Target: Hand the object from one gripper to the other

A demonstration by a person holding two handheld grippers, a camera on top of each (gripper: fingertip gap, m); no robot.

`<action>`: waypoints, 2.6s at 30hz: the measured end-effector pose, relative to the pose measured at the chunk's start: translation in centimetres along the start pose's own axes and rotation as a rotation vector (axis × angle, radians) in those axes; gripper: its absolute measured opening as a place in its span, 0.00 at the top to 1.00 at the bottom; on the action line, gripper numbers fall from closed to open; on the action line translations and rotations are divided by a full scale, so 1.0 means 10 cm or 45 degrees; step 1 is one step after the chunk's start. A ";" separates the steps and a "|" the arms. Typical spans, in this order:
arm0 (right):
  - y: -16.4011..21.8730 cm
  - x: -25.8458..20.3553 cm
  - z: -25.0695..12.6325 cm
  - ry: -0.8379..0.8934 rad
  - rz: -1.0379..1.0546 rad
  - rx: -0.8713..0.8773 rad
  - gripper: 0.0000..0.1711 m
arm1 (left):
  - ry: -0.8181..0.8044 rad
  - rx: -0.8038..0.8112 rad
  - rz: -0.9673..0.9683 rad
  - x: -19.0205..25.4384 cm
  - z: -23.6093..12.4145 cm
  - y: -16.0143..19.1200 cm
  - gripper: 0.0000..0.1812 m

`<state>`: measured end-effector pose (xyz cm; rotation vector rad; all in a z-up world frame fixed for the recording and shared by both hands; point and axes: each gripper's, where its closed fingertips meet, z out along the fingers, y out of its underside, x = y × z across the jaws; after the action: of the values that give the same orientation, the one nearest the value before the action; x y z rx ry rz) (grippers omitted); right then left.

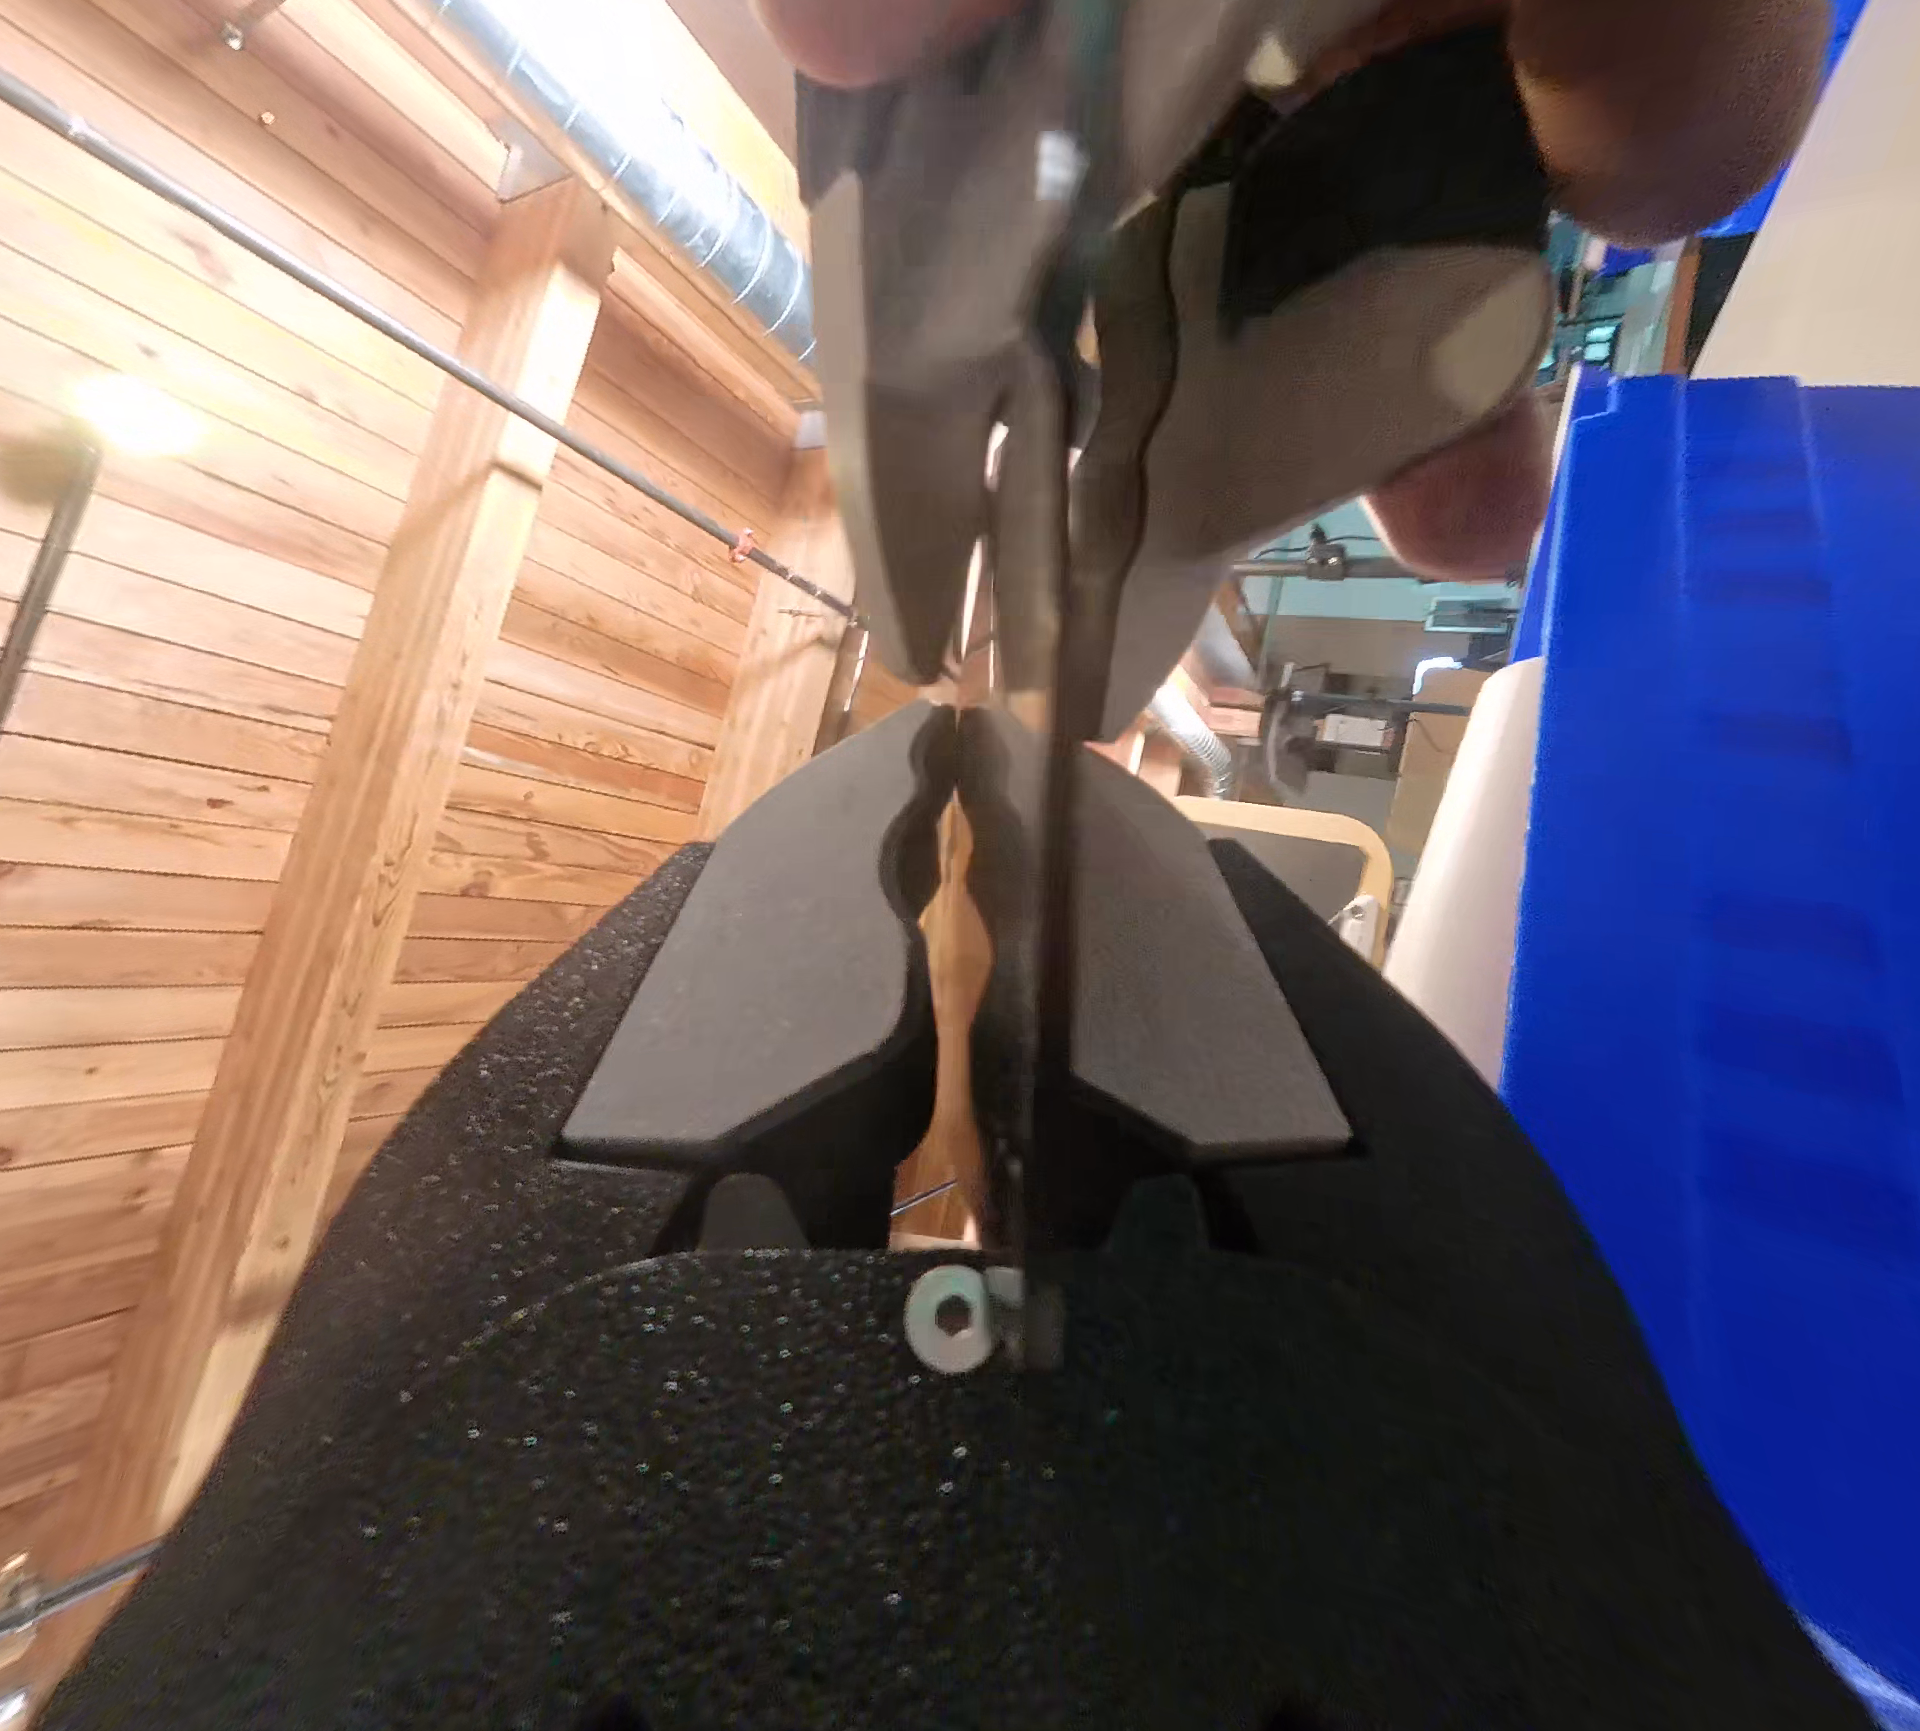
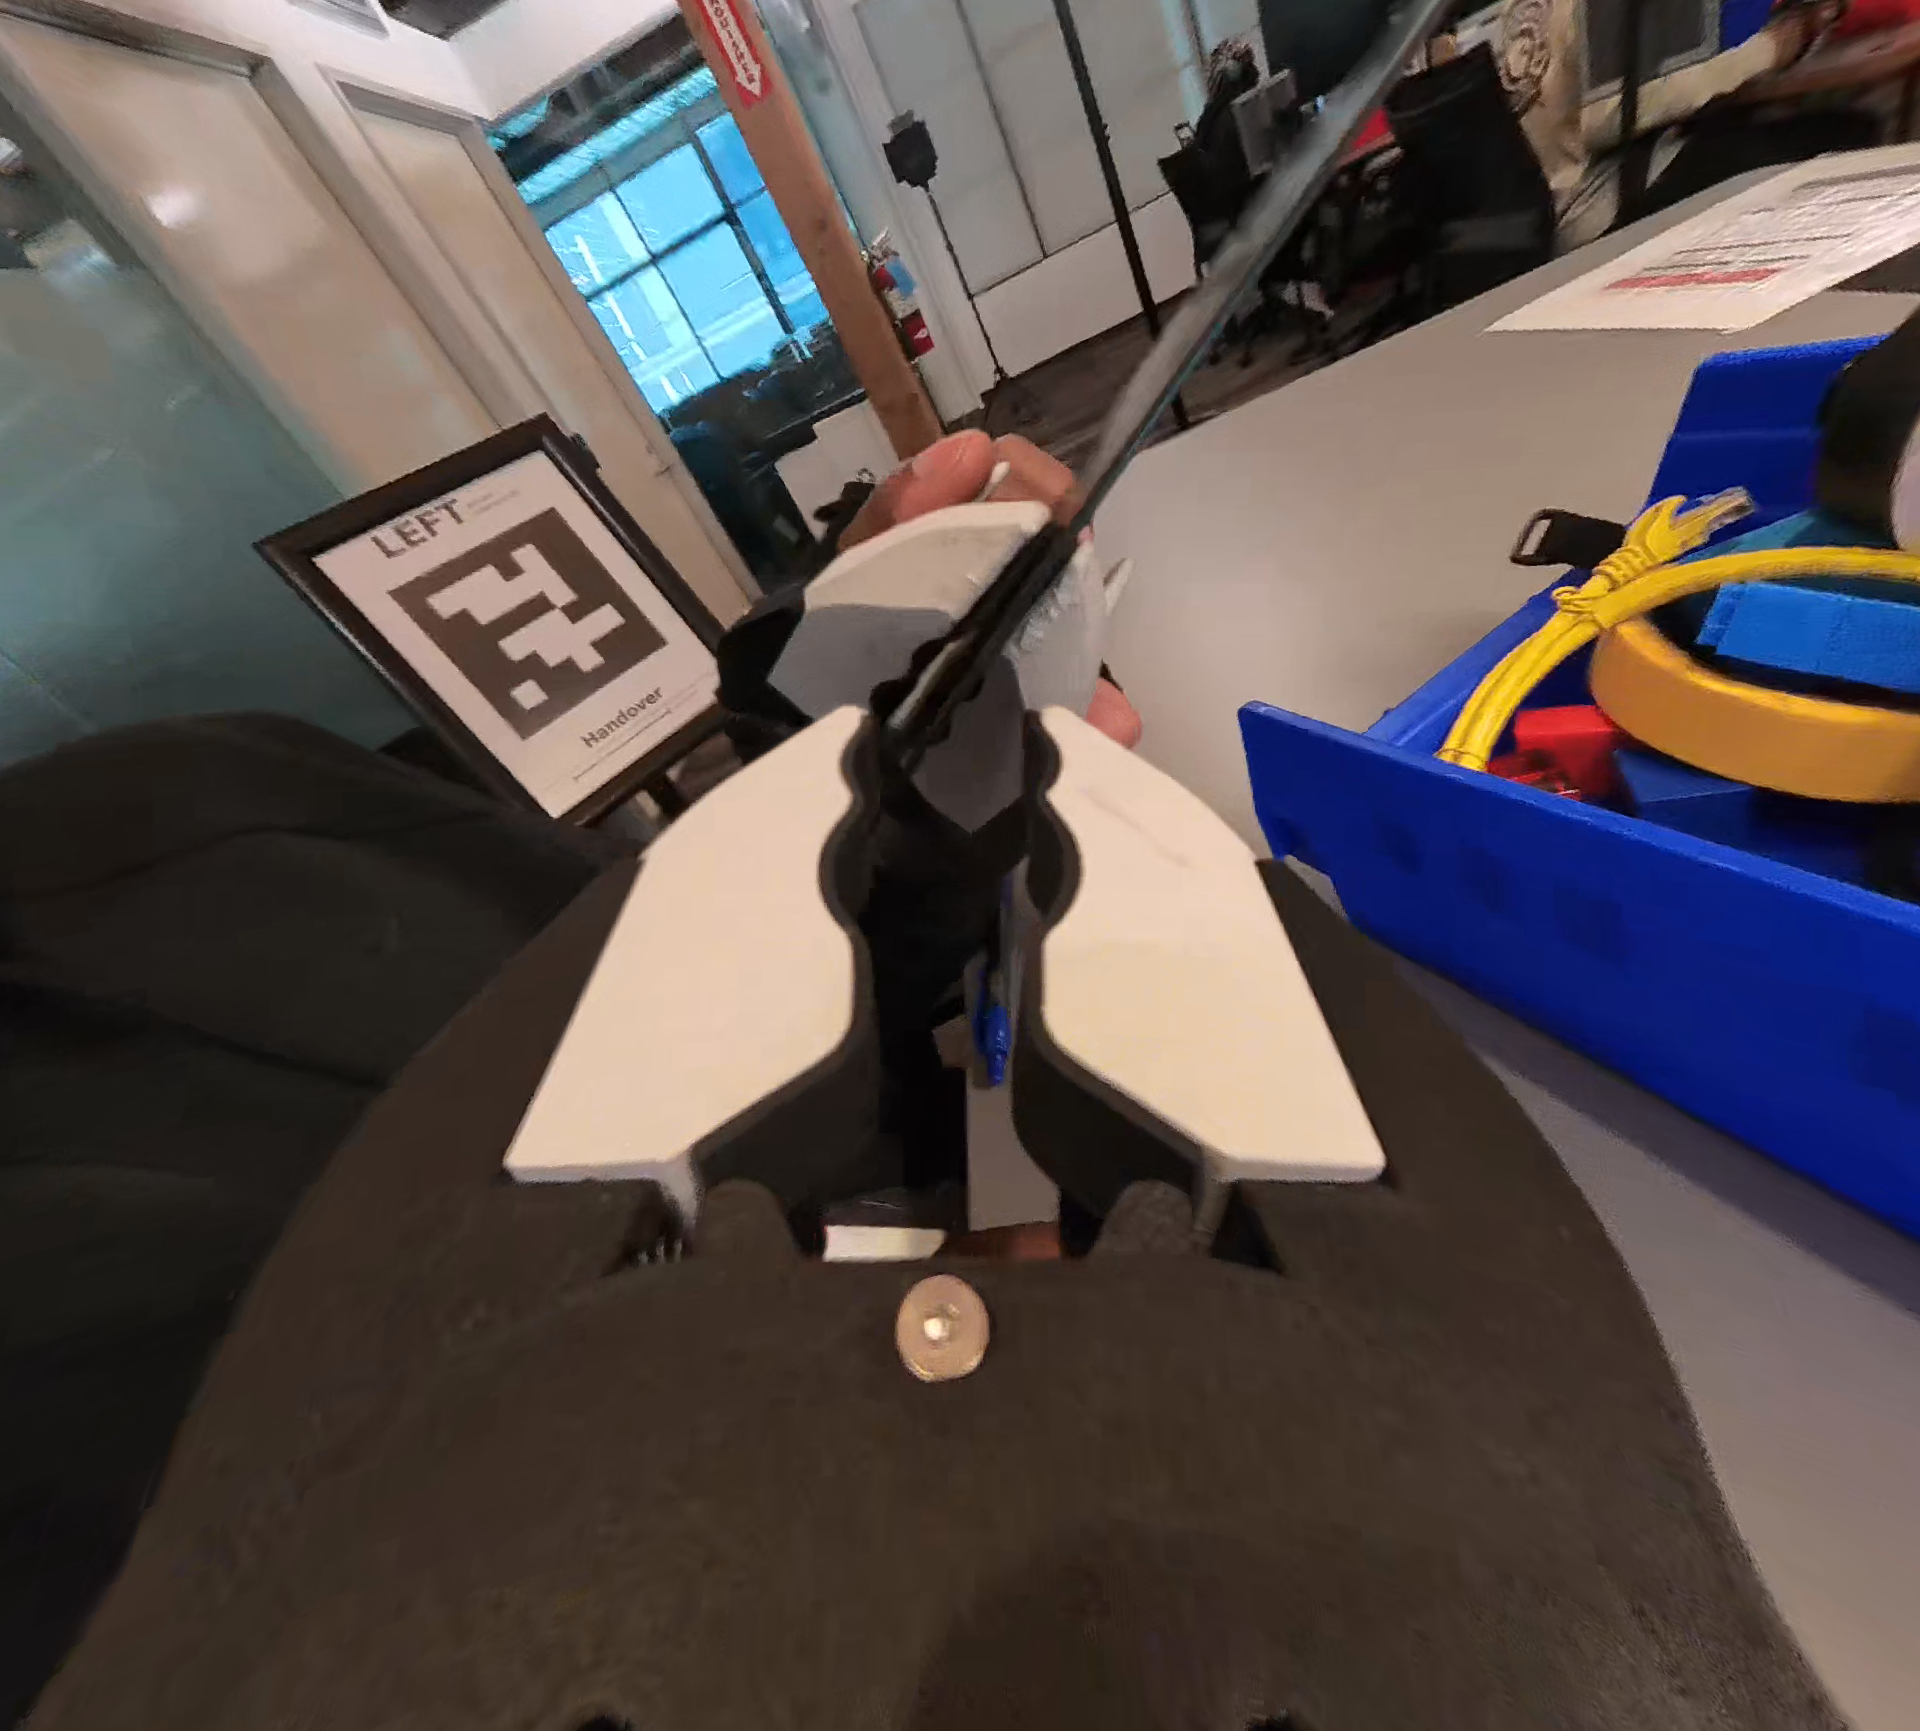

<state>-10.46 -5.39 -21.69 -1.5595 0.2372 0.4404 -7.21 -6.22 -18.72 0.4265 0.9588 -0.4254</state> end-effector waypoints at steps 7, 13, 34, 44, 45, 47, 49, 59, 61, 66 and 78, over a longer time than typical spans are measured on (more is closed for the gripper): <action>-0.01 0.07 -0.05 0.119 -0.255 -0.042 0.95 | 0.263 -0.005 -0.374 0.21 0.02 0.12 0.70; -0.14 0.09 -0.25 0.192 -0.425 -0.023 0.97 | 0.376 0.092 -0.490 0.16 -0.11 0.11 0.58; -0.31 0.27 -0.51 0.572 -1.129 -0.057 0.87 | 0.558 0.217 -1.644 -0.12 -0.05 0.00 0.99; -0.50 -0.27 -0.50 0.992 -2.059 -0.094 0.75 | 0.461 -0.258 -0.478 0.07 -0.04 0.27 0.99; -0.46 -0.25 -0.45 1.016 -2.118 -0.142 0.73 | 0.473 -0.270 -0.408 0.10 -0.04 0.25 0.98; -0.36 -0.14 -0.36 1.095 -2.255 -0.292 0.73 | 0.488 -0.255 -0.337 0.12 -0.04 0.17 0.99; -0.31 0.06 -0.33 1.232 -2.387 -0.472 0.77 | 0.494 -0.203 -0.275 0.12 -0.05 0.05 0.99; -0.59 0.25 -0.57 1.100 -1.644 -0.051 0.99 | 0.266 0.177 -1.428 -0.61 -0.08 0.08 0.71; -0.56 0.22 -0.57 0.895 -1.425 0.027 0.99 | 0.181 0.147 -1.643 -0.68 -0.09 0.36 0.68; -0.63 0.01 -0.63 0.369 -0.855 0.321 0.99 | 0.388 0.046 -2.281 -0.27 -0.05 0.72 0.58; -0.23 0.37 -0.21 0.414 -0.682 0.078 0.82 | 0.416 0.317 -2.486 -0.33 0.04 0.26 0.98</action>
<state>-5.88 -6.93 -21.21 -1.5557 0.0721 -0.2393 -7.28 -3.72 -15.32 -0.4107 1.4124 -2.2901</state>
